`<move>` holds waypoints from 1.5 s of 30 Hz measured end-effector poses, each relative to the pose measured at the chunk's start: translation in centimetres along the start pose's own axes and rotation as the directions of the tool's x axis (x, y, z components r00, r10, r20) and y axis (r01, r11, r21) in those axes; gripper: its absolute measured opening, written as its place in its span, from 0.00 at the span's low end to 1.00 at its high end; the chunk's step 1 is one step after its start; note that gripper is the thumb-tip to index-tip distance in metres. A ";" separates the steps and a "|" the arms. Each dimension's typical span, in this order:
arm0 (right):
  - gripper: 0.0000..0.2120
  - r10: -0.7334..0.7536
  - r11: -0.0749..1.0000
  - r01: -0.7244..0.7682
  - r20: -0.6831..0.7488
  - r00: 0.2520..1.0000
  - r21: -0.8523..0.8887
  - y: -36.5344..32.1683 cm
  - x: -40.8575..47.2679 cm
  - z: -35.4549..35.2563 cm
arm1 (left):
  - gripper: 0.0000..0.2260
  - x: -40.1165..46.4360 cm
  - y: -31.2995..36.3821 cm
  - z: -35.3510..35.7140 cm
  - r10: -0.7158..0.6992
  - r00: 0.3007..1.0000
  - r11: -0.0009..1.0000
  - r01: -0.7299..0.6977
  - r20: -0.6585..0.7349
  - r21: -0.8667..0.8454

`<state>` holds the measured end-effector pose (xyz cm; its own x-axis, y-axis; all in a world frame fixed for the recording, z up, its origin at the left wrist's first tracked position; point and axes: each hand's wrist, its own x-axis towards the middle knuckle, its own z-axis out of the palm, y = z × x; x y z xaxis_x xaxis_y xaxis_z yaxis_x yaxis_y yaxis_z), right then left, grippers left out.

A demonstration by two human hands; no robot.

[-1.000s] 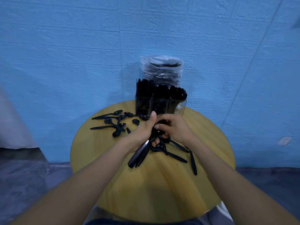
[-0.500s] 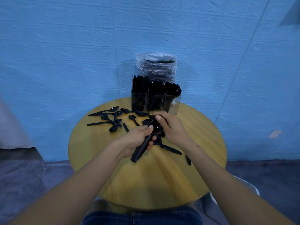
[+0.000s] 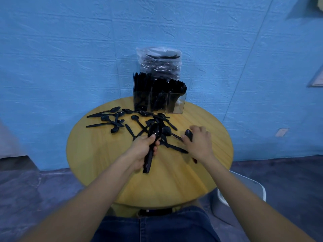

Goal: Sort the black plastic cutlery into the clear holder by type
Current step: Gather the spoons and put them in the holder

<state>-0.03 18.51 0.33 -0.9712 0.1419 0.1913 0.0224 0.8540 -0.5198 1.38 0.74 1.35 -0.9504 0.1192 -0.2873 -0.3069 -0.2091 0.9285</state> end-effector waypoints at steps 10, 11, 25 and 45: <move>0.17 0.250 0.968 -0.249 0.013 0.968 -0.044 4.2 -0.6 0.5 | 0.09 0.8 -1.5 -0.1 0.054 0.993 0.997 -0.059 -0.100 -0.046; 0.17 0.250 0.968 -0.250 0.015 0.968 0.014 4.1 -0.3 0.6 | 0.09 1.0 -1.7 -0.2 0.074 0.992 0.997 -0.077 -0.104 -0.024; 0.16 0.186 0.982 -0.187 0.066 0.980 0.012 0.6 5.3 3.0 | 0.08 2.3 -2.7 -0.7 0.117 0.989 0.993 -0.114 -0.088 0.037; 0.11 -0.111 0.756 -0.006 0.137 0.984 0.655 -6.5 0.6 2.1 | 0.12 0.3 -1.0 1.2 0.123 0.992 0.991 -0.124 -0.014 -0.048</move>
<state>-1.26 12.00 2.03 -0.9910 -0.0237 0.1317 -0.1324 0.3169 -0.9392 1.48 2.16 0.61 -0.9815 0.0793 -0.1741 -0.1892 -0.2683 0.9446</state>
